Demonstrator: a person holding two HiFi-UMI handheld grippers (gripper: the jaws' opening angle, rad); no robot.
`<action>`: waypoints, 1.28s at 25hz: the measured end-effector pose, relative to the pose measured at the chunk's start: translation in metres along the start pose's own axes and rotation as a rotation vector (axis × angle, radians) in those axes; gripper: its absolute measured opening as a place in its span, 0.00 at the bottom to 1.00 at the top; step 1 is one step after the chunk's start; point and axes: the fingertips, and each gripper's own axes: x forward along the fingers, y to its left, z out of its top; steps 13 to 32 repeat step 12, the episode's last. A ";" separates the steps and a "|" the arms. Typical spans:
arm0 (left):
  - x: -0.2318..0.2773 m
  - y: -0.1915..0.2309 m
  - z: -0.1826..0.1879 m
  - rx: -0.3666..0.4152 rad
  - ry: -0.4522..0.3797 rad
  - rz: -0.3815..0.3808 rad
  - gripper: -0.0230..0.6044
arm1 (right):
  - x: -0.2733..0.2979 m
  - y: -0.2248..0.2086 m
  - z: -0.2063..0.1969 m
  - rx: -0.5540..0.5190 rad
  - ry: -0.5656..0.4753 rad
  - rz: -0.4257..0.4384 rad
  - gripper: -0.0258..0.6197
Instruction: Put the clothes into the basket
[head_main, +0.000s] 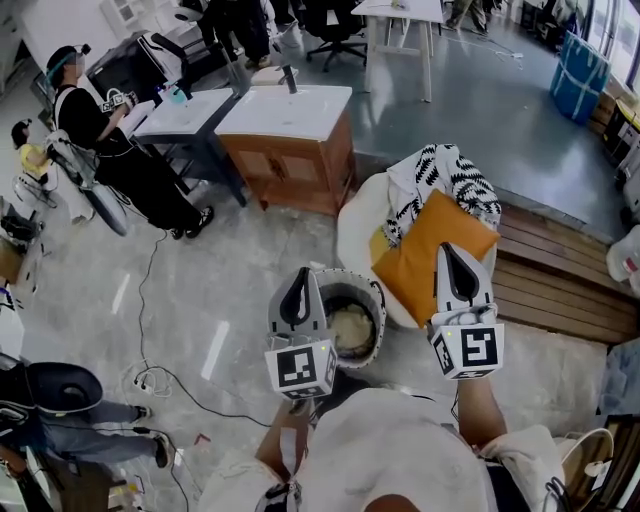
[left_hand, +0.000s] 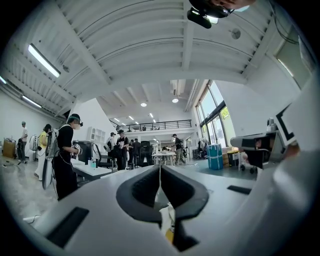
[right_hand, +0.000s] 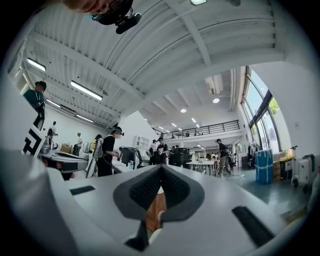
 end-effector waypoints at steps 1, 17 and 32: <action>0.000 -0.001 0.000 -0.001 0.000 -0.001 0.05 | 0.000 0.000 -0.001 0.003 -0.003 0.001 0.02; -0.003 -0.009 0.000 0.006 -0.005 -0.001 0.05 | -0.004 -0.001 -0.002 0.022 -0.016 0.012 0.02; -0.003 -0.009 0.000 0.006 -0.005 -0.001 0.05 | -0.004 -0.001 -0.002 0.022 -0.016 0.012 0.02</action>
